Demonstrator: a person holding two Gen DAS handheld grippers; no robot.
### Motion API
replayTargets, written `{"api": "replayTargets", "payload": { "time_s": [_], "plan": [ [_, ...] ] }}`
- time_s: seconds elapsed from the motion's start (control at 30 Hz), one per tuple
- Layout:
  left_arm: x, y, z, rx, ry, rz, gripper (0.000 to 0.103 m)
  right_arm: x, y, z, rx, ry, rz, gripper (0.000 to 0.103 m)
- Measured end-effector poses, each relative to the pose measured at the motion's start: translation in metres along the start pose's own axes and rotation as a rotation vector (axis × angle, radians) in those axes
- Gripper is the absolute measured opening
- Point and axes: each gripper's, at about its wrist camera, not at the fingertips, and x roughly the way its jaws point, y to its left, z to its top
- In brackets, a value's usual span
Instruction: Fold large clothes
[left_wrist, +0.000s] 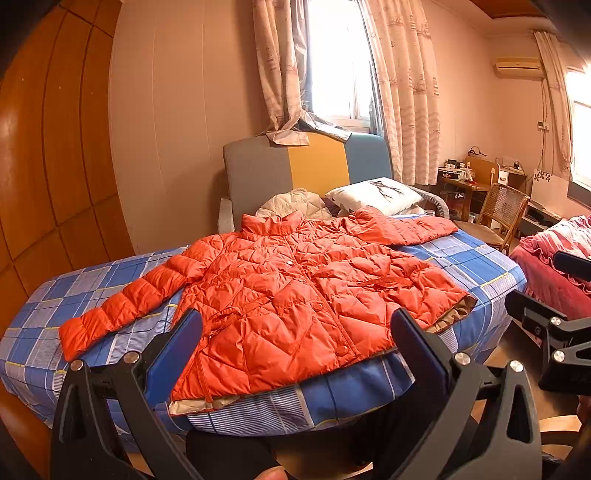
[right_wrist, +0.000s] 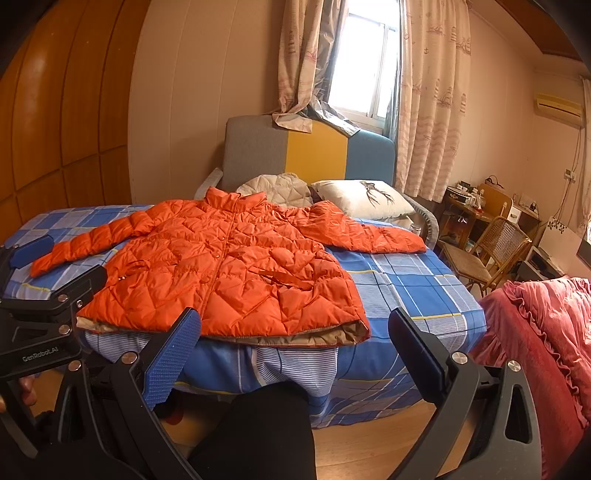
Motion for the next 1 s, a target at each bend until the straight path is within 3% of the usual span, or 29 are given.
{"api": "replayTargets", "payload": {
  "time_s": [1.0],
  "plan": [
    [0.004,-0.002,-0.005,-0.015,0.019,-0.015,0.101,0.012,0.001,-0.006,0.002,0.027,0.014,0.1]
  ]
}}
